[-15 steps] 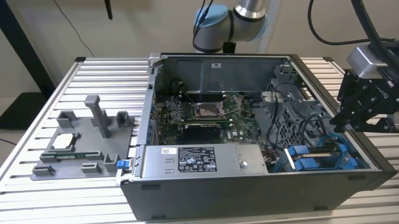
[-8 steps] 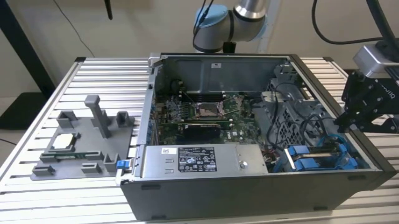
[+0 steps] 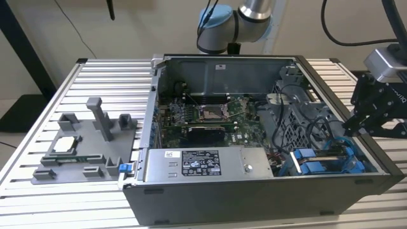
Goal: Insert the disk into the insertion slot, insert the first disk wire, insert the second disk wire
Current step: 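Insert the first disk wire, then insert the second disk wire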
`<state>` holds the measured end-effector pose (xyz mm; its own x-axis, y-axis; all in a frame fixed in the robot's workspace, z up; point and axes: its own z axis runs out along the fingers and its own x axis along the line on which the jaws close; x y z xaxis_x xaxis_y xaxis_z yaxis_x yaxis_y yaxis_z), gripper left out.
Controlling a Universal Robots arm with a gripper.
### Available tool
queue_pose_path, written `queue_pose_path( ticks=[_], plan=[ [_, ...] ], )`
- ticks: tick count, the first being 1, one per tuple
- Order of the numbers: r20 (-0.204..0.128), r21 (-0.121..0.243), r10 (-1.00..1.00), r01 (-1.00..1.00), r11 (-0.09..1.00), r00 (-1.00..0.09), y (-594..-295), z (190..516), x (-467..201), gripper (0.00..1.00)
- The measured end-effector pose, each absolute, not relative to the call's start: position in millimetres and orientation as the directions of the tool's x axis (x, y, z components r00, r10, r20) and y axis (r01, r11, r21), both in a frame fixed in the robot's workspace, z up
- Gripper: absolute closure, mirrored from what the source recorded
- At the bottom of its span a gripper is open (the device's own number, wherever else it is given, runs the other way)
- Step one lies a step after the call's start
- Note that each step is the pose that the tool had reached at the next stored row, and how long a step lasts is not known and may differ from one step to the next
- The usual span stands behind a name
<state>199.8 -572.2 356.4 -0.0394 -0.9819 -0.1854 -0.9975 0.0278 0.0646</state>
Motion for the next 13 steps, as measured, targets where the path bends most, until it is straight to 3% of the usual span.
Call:
queue_pose_path(
  ticks=[4, 5, 13],
  plan=[
    [-0.209, 0.062, -0.977, -0.998, 0.029, -0.041, -572.1, 356.1, 199.2, 0.00],
    [-0.213, 0.062, -0.976, -0.998, 0.029, -0.042, -572.1, 356.0, 199.0, 1.00],
    [-0.234, 0.062, -0.971, -0.998, 0.029, -0.042, -572.1, 356.2, 197.9, 1.00]
  ],
)
